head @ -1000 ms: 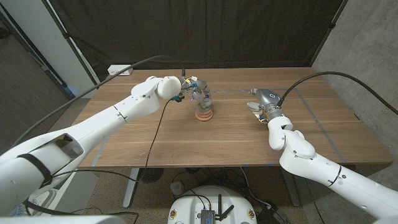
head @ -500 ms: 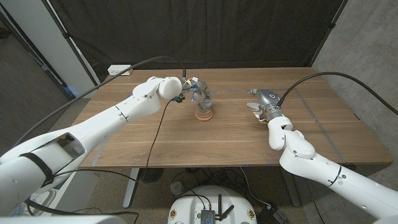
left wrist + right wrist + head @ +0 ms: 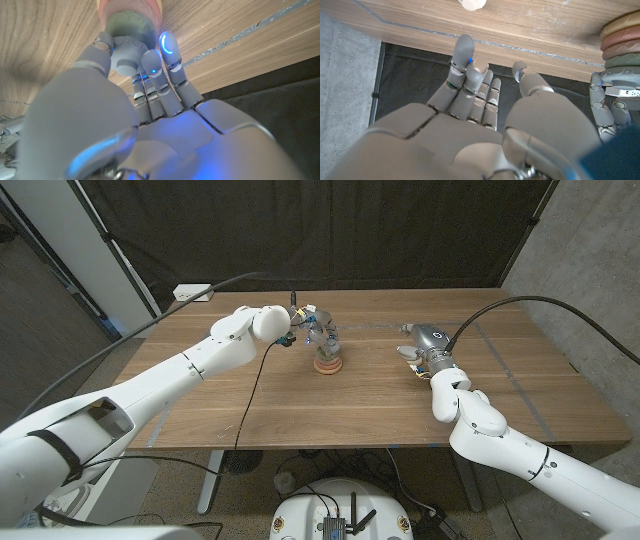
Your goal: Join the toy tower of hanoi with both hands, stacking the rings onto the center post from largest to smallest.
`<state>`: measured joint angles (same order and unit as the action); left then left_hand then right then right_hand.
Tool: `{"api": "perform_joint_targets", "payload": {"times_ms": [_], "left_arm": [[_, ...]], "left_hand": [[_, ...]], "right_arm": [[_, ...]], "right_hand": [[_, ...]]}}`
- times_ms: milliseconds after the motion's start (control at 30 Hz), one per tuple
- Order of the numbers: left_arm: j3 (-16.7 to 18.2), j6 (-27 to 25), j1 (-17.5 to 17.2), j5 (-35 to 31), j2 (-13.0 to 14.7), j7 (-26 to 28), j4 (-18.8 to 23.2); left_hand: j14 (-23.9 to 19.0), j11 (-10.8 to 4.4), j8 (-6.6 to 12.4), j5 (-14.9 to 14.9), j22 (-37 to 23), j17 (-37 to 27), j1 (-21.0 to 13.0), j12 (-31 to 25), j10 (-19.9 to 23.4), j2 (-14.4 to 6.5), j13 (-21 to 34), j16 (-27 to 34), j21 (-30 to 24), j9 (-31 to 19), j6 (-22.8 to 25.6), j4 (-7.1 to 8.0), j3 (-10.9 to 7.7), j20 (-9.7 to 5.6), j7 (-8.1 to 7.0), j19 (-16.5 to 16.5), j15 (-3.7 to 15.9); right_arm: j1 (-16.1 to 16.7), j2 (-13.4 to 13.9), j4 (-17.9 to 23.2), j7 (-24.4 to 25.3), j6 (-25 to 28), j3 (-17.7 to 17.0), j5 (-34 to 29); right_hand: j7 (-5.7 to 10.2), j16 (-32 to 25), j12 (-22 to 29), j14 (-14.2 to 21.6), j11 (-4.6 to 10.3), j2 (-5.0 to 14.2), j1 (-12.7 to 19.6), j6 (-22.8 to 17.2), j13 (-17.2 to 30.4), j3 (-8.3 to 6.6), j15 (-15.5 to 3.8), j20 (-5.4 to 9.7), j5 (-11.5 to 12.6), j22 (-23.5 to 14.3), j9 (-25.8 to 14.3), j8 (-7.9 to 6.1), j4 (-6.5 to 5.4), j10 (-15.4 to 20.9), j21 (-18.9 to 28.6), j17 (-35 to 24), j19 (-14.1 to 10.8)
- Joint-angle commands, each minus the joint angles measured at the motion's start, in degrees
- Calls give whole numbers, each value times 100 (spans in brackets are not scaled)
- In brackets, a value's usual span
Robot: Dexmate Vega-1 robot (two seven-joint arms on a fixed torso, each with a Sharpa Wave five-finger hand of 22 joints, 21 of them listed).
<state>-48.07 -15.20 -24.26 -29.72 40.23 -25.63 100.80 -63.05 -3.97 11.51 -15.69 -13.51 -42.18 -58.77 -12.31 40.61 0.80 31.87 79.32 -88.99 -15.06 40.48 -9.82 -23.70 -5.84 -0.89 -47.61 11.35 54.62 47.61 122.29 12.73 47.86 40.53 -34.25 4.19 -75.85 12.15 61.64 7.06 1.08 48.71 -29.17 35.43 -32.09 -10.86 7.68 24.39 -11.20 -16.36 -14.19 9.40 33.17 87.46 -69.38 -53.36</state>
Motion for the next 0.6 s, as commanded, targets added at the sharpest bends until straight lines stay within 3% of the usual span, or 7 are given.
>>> {"api": "perform_joint_targets", "payload": {"times_ms": [33,600], "left_arm": [[165,-53,-153,125,103,187,132],[114,-54,-119,237,87,177,14]], "left_hand": [[-28,-605,33,-21,-12,-19,-69,-38,687,-84,83,-6,-19,-9,57,20,-5,-637,3,9,123],[-42,-597,34,-18,-14,-22,-79,-38,722,-87,88,-15,-24,-17,73,20,0,-637,-6,7,123]], "right_arm": [[0,34,44,-85,55,34,-70],[-6,31,60,-141,101,44,-102]], "right_hand": [[-6,-37,-22,64,-27,47,-40,-57,20,-40,-167,467,39,6,-25,10,-8,42,17,-24,-29],[-20,-43,-22,62,-22,64,-55,-63,31,-48,-167,467,52,7,-29,17,-5,43,14,-26,-28]]}}
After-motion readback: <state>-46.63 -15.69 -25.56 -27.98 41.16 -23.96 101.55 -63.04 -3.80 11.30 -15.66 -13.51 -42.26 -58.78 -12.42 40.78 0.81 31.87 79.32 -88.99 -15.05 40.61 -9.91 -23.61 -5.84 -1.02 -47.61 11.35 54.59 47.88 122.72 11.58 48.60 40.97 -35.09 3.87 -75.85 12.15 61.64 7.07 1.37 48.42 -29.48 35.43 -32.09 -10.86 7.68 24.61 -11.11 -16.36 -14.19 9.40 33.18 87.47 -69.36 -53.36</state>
